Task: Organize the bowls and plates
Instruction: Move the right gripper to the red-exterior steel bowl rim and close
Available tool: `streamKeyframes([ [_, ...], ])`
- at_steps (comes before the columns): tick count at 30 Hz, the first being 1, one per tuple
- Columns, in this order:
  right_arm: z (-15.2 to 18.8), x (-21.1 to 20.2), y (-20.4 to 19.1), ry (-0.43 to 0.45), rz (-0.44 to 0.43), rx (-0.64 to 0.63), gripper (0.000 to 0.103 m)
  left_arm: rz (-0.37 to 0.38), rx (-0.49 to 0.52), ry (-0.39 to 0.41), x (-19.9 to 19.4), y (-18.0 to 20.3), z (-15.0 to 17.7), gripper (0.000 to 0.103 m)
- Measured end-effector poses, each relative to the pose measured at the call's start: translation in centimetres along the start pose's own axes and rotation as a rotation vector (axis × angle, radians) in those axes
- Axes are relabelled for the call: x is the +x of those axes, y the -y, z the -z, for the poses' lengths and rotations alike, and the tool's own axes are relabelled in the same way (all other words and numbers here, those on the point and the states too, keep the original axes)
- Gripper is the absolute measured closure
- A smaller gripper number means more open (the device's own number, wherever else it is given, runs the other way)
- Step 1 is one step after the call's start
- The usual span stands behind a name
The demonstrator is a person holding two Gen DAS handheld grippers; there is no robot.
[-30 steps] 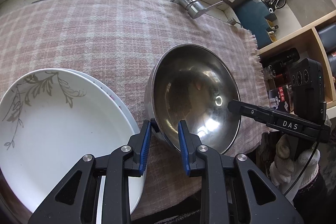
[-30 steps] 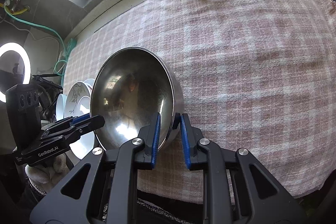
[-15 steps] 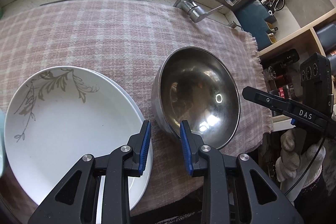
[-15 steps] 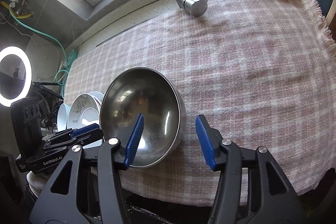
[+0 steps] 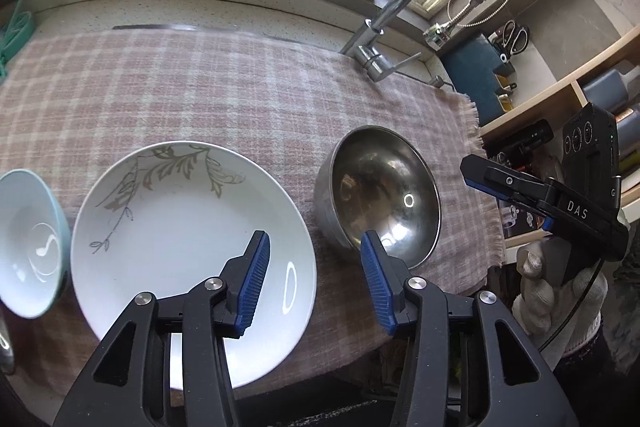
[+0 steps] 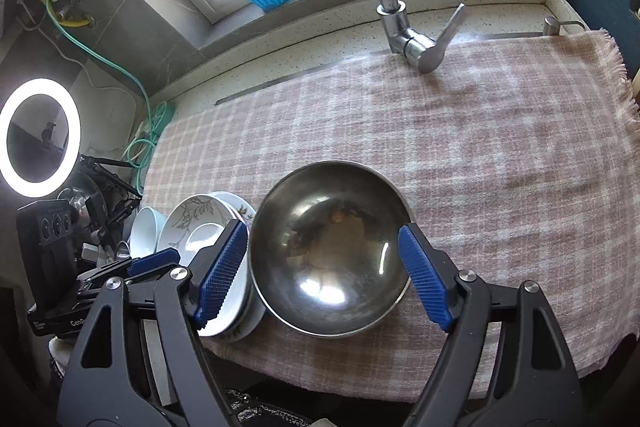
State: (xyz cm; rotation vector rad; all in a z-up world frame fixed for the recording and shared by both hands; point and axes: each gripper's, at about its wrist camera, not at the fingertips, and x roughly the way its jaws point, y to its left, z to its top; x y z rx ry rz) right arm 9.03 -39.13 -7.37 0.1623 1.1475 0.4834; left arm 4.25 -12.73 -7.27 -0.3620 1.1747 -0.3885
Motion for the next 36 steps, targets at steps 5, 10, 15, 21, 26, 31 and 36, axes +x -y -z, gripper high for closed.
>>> streamKeyframes([
  [5, -0.4, 0.6, -3.7, -0.005, -0.035, -0.057, 0.021, -0.027, -0.043, 0.063, -3.0, -2.7, 0.3, 0.054],
  [10, -0.7, 2.0, -7.6, -0.030, -0.076, -0.121, 0.021, -0.051, -0.143, 0.120, -6.1, -6.9, 1.0, 0.054],
  [15, -1.1, 3.9, -11.9, -0.062, -0.115, -0.194, 0.020, -0.099, -0.240, 0.178, -9.2, -11.0, 2.8, 0.054],
  [21, -1.2, 6.4, -17.4, -0.106, -0.160, -0.302, 0.020, -0.145, -0.361, 0.247, -12.4, -15.4, 5.0, 0.054],
  [26, -0.9, 8.4, -22.2, -0.142, -0.204, -0.398, 0.020, -0.188, -0.445, 0.287, -14.5, -18.2, 7.0, 0.054],
  [31, 0.1, 10.5, -26.9, -0.185, -0.258, -0.492, 0.020, -0.226, -0.518, 0.302, -15.6, -20.7, 9.3, 0.054],
  [36, 1.9, 13.1, -31.6, -0.267, -0.307, -0.608, 0.020, -0.242, -0.612, 0.327, -16.6, -23.0, 11.8, 0.054],
])
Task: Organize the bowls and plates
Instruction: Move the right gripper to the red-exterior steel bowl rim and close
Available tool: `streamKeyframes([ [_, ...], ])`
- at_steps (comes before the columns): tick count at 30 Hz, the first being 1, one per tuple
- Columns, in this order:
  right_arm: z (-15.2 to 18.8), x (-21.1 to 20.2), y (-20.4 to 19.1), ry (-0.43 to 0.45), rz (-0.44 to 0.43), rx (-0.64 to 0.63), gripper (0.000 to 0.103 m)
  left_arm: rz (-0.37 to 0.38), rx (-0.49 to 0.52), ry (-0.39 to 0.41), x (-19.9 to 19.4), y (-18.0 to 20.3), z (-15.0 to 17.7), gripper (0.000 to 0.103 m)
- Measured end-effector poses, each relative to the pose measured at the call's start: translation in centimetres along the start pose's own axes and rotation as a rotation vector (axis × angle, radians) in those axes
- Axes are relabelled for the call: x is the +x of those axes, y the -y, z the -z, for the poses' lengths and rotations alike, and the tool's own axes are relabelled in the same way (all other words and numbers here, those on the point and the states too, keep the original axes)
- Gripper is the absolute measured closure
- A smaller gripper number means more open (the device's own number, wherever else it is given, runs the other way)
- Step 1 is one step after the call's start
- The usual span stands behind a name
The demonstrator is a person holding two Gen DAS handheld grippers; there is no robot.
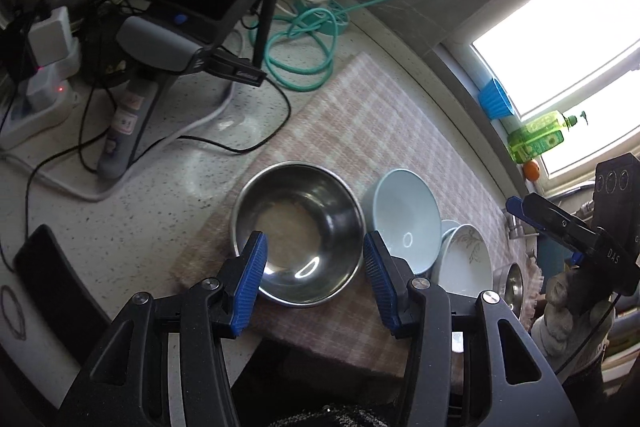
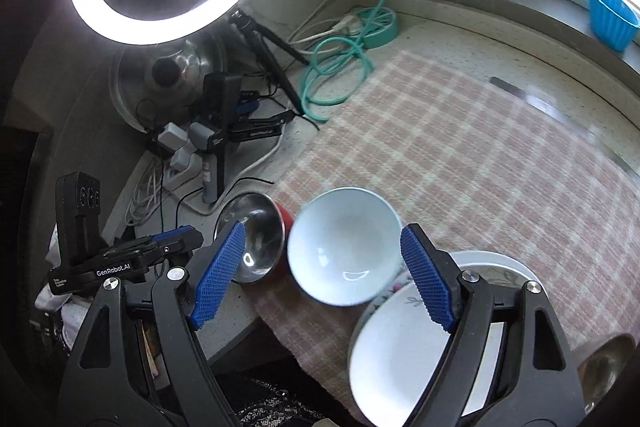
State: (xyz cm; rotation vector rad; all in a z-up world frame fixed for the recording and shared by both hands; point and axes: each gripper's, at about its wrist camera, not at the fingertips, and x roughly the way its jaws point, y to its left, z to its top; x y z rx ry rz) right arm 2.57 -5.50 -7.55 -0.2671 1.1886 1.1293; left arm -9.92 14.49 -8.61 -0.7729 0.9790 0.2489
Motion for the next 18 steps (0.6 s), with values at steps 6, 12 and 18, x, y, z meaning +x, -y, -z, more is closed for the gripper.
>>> streamKeyframes([
  [6, -2.1, 5.2, -3.4, -0.111, -0.054, -0.089, 0.022, -0.001, -0.093, -0.013, 0.6, -2.9, 1.1, 0.055],
  [12, -2.7, 10.0, -5.4, -0.229, -0.041, -0.176, 0.042, 0.024, -0.150, -0.035, 1.8, -4.2, 2.1, 0.055],
  [18, -2.8, 13.0, -6.1, -0.303, -0.008, -0.234, 0.059, 0.043, -0.189, -0.029, 2.3, -5.0, 2.2, 0.056],
])
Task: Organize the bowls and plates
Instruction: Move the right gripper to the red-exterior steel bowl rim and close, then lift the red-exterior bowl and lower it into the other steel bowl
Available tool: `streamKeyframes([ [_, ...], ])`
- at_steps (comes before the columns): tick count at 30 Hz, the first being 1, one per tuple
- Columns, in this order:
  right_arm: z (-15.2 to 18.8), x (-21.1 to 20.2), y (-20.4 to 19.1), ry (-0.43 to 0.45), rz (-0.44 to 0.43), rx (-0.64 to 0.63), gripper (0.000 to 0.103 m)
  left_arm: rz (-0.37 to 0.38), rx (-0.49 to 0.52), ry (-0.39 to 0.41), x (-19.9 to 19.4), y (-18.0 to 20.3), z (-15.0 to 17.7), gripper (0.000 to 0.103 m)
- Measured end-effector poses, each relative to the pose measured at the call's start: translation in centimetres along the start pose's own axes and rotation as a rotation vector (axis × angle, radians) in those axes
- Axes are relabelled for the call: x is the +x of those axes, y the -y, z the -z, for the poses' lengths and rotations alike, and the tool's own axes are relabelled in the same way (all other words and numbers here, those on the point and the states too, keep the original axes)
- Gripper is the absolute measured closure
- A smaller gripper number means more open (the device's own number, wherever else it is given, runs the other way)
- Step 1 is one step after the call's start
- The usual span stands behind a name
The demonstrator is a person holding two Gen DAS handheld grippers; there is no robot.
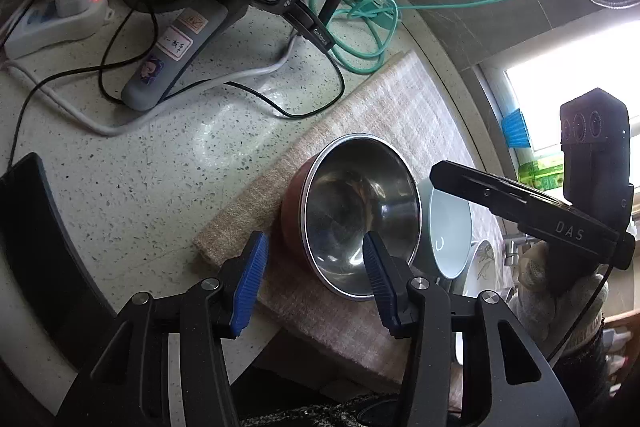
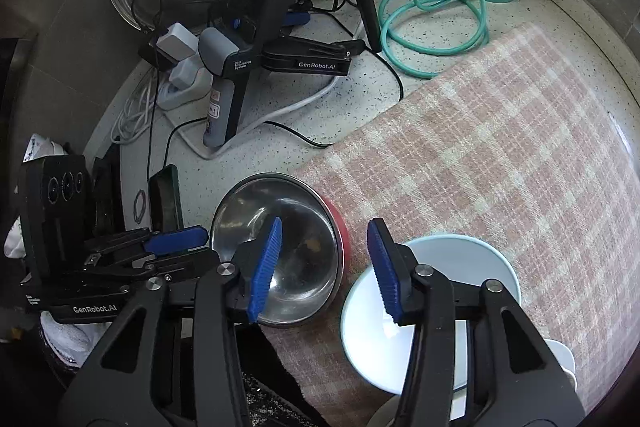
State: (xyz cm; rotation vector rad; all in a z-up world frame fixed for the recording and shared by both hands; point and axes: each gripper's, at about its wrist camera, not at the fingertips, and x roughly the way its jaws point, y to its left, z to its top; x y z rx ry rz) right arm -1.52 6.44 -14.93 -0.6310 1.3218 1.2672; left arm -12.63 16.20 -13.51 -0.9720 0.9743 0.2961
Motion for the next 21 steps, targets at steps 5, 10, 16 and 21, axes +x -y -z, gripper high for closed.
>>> streamKeyframes([
  [5, -0.5, 1.5, -0.4, -0.040, 0.043, -0.027, 0.068, 0.002, 0.001, -0.018, 0.5, -0.3, -0.1, 0.058],
  [10, -0.7, 2.5, -1.4, -0.072, 0.082, -0.081, 0.077, 0.010, 0.012, -0.037, 1.0, -0.3, -0.1, 0.068],
  [16, -0.6, 3.4, -1.7, -0.096, 0.116, -0.108, 0.084, 0.006, 0.026, -0.053, 1.5, -0.2, -0.2, 0.079],
  [21, -0.8, 3.2, -1.4, -0.087, 0.100, -0.077, 0.088, 0.003, 0.017, -0.042, 1.2, -0.3, -0.4, 0.079],
])
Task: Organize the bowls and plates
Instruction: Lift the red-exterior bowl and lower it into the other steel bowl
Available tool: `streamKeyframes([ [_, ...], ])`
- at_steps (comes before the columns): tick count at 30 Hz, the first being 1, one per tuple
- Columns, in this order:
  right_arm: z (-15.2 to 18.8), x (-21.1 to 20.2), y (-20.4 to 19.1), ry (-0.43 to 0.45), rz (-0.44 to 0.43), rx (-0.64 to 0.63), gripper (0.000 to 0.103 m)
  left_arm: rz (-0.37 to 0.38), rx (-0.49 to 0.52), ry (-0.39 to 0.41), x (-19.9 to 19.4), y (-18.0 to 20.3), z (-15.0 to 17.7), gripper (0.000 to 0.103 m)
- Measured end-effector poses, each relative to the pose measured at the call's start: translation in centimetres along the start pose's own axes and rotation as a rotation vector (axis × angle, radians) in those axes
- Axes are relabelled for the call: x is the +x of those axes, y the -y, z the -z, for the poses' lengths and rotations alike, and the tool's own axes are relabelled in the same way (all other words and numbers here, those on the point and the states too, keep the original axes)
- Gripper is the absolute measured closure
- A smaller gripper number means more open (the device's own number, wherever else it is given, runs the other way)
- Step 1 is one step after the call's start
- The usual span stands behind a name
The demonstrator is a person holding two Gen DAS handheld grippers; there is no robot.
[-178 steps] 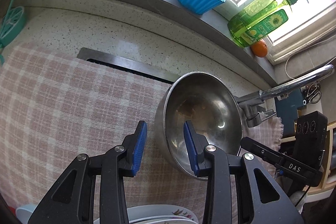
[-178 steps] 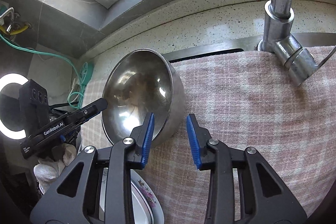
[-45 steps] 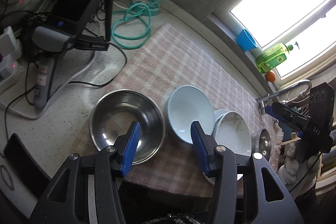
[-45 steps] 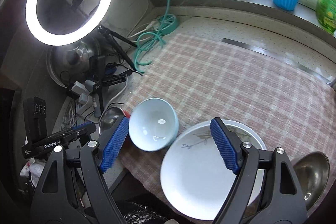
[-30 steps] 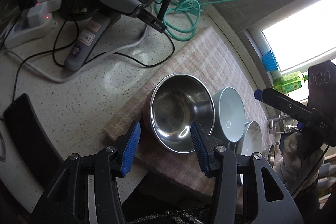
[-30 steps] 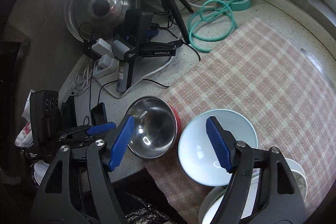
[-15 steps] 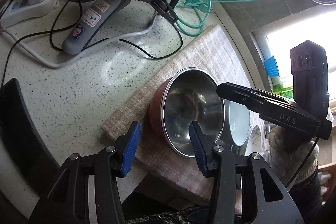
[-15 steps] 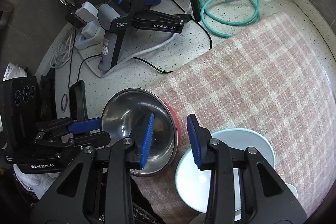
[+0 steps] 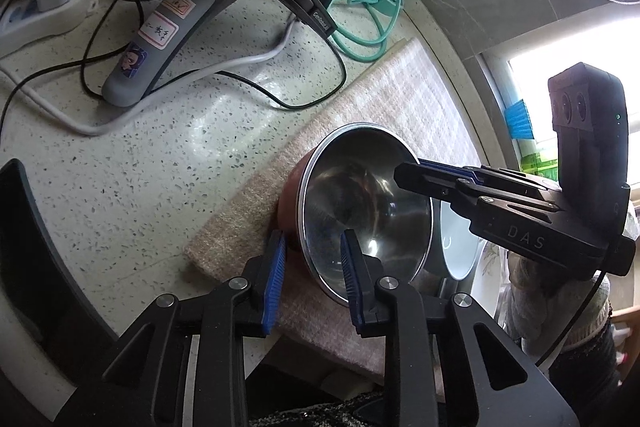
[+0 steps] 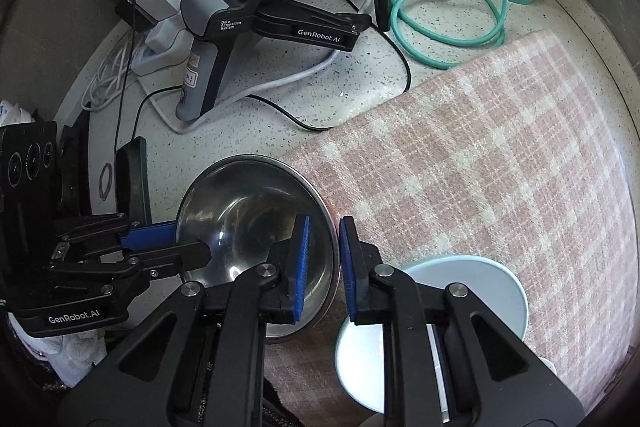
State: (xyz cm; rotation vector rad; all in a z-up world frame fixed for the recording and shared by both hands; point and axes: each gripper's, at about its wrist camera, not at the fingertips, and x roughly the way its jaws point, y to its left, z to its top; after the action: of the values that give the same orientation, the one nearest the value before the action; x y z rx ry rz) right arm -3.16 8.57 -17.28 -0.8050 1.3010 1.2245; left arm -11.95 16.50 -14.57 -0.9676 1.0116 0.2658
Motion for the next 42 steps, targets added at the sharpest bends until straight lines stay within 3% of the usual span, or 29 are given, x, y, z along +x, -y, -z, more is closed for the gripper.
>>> streamKeyframes([
  [14, 0.8, -3.4, 0.5, 0.092, -0.047, 0.072, 0.090, -0.004, 0.028, 0.085, -3.0, 2.0, -1.3, 0.079],
  [23, 3.2, -8.4, 2.4, 0.187, -0.045, 0.133, 0.090, 0.046, 0.135, 0.113, -4.6, 6.4, -2.0, 0.079],
  [25, 3.1, -8.3, 3.0, 0.209, -0.006, 0.164, 0.092, 0.011, 0.193, 0.156, -3.8, 7.6, -2.3, 0.079],
  [27, 2.5, -8.4, 3.4, 0.216, 0.023, 0.175, 0.094, -0.061, 0.231, 0.146, -2.4, 8.6, -3.3, 0.079],
  [31, 2.7, -10.7, 4.8, 0.286, -0.013, 0.216, 0.094, -0.018, 0.242, 0.185, -3.5, 9.7, -4.6, 0.080],
  [35, 3.3, -12.6, 6.1, 0.334, -0.031, 0.280, 0.094, -0.028, 0.332, 0.225, -4.6, 12.7, -5.0, 0.080],
  [39, 5.2, -14.1, 7.6, 0.350, -0.058, 0.344, 0.095, 0.007, 0.390, 0.210, -5.1, 14.8, -4.8, 0.080],
  [42, 7.6, -15.2, 8.4, 0.349, -0.030, 0.378, 0.095, 0.039, 0.419, 0.178, -4.3, 16.3, -4.5, 0.080],
])
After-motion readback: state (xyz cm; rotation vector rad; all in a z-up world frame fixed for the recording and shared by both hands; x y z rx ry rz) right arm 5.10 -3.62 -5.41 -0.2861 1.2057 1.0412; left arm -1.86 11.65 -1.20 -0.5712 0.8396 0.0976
